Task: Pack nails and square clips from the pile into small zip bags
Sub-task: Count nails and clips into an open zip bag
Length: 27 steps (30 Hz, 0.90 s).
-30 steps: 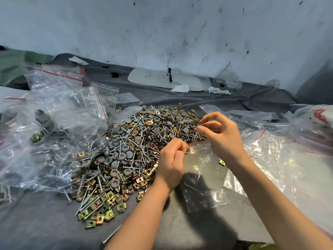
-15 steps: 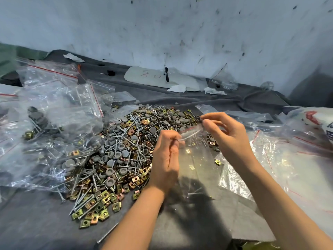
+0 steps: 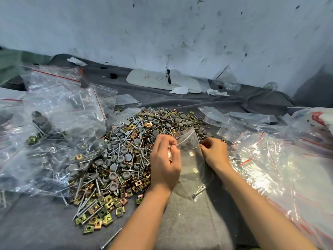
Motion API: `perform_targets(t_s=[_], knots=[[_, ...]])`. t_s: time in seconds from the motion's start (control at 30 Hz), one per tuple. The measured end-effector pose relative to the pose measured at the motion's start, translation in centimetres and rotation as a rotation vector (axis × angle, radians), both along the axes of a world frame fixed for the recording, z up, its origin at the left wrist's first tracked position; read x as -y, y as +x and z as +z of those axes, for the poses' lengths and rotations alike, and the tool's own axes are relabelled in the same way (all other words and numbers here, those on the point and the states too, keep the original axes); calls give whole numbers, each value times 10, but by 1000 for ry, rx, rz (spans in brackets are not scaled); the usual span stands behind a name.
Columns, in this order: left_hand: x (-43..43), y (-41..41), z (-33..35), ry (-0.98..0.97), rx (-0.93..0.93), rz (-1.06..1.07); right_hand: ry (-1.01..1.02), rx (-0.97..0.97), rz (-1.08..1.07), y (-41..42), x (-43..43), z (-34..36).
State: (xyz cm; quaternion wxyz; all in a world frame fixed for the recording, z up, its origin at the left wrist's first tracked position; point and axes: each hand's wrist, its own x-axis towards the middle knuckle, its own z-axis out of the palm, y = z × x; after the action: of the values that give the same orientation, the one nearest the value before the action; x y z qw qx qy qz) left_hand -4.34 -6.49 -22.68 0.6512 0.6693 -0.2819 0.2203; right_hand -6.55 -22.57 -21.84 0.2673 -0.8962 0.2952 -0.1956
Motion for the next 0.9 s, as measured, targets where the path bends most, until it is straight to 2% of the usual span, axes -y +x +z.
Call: perform_targets(t_s=[0.1,0.33,0.47,0.6,0.67,0.77,0.83,0.9], knots=[[-1,1,0,-2,11,7,22,6,-53,8,-1,0],[-1,-1,1,-4,-3,4,27,-38,56,9,-8,0],[-1,-1,1,2,9,23,-127,-143,204,2,-8,0],[1,1,-2,13,-35,-9,-246,-171,279,-11,-6,-1],[2,0,-2,29,-41,-69,-151,-35,208,-17,-5,10],[3,-2,-1,30,0,-123,68,288,144,-25,-8,47],[2,-3,0,29,16,-151,-28,398,274,-30,-14,79],[0,-5,1,35,37,-174,-266,351,487,-35,-22,107]])
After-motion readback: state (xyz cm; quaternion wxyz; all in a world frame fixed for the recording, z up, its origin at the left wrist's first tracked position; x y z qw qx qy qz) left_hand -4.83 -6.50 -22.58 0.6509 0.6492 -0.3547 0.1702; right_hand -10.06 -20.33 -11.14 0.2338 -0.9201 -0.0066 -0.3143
